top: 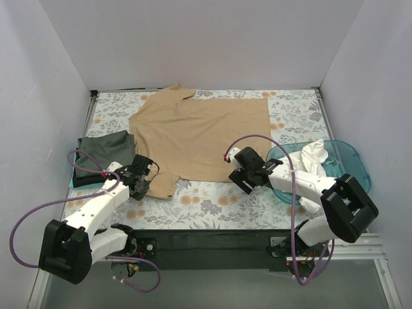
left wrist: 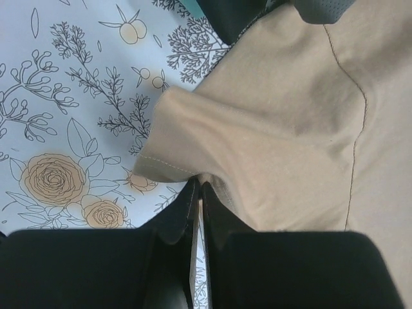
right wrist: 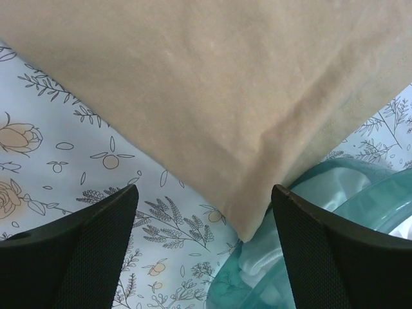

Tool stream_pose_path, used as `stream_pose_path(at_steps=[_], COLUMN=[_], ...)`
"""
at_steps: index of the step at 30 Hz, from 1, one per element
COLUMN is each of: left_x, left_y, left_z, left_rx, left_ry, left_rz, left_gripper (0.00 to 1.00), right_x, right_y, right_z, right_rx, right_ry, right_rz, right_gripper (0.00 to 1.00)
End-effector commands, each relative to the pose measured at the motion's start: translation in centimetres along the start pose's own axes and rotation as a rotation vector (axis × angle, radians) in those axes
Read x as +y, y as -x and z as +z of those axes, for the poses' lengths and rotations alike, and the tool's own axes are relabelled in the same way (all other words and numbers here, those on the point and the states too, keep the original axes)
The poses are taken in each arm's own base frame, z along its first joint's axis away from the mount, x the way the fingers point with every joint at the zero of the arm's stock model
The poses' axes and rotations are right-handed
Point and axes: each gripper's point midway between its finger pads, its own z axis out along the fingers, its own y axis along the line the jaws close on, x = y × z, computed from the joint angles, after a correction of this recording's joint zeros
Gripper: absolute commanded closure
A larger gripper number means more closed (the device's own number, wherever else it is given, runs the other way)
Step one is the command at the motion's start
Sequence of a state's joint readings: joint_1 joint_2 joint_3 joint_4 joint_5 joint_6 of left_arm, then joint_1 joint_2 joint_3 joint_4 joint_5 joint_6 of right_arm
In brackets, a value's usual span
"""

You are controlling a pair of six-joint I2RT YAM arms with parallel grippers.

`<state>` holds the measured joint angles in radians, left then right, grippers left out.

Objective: Fold and stack the t-shirts
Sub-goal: Fold the tshirt

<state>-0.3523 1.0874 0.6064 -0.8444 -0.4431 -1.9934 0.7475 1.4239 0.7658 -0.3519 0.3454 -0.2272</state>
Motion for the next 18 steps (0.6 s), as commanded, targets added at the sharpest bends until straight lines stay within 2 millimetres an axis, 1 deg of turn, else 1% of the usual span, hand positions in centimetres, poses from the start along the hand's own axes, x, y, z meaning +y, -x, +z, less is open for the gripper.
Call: stream_pose_path(at_steps=[1, 2, 3, 4, 5, 8, 12, 13, 14, 15, 18], left_x=[-0.5, -0.7, -1.0, -1.1, -1.2, -1.9, -2.3, -2.2, -2.4, -2.4, -2.6], left_y=[1.6, 1.6, 1.7, 1.7, 1.7, 2.0, 2.5, 2.6, 2.8, 2.9, 3.2], left_z=[-0.3, -0.4, -0.6, -0.6, -0.7, -1.1, -1.5, -1.5, -1.7, -1.7, -1.9], left_rx=[-0.064, -0.062, -0.059, -0.058, -0.056, -0.059, -0.070, -0.075, -0.080, -0.083, -0.093], left_ry=[-0.001, -0.004, -0.012, -0.008, -0.010, -0.033, -0.043, -0.041, -0.045, -0.044, -0.044], left_rz=[-0.055, -0.053, -0.048, -0.046, -0.045, -0.043, -0.051, -0.052, -0.058, -0.058, -0.062], left_gripper=[1.00, 1.00, 1.00, 1.00, 1.00, 1.00, 1.00, 1.00, 1.00, 1.00, 1.00], right_x=[0.0, 0.4, 0.3, 0.3, 0.2, 0.0, -0.6, -0.7, -0.9, -1.4, -1.9], right_y=[1.0, 0.4, 0.0, -0.4, -1.0, -1.9, -2.2, -2.1, -2.3, -2.3, -2.4], right_z=[-0.5, -0.2, 0.0, 0.2, 0.5, 1.0, 1.4, 1.5, 1.7, 1.7, 1.9], right_rx=[-0.005, 0.016, 0.034, 0.055, 0.087, 0.135, 0.166, 0.166, 0.178, 0.184, 0.196], right_ry=[0.017, 0.024, 0.015, 0.008, -0.007, -0.026, -0.069, -0.077, -0.086, -0.112, -0.122], right_rz=[-0.019, -0.026, -0.025, -0.023, -0.029, -0.038, -0.050, -0.050, -0.056, -0.054, -0.042], right_gripper=[0.12, 0.13, 0.14, 0.19, 0.19, 0.22, 0.28, 0.37, 0.41, 0.43, 0.45])
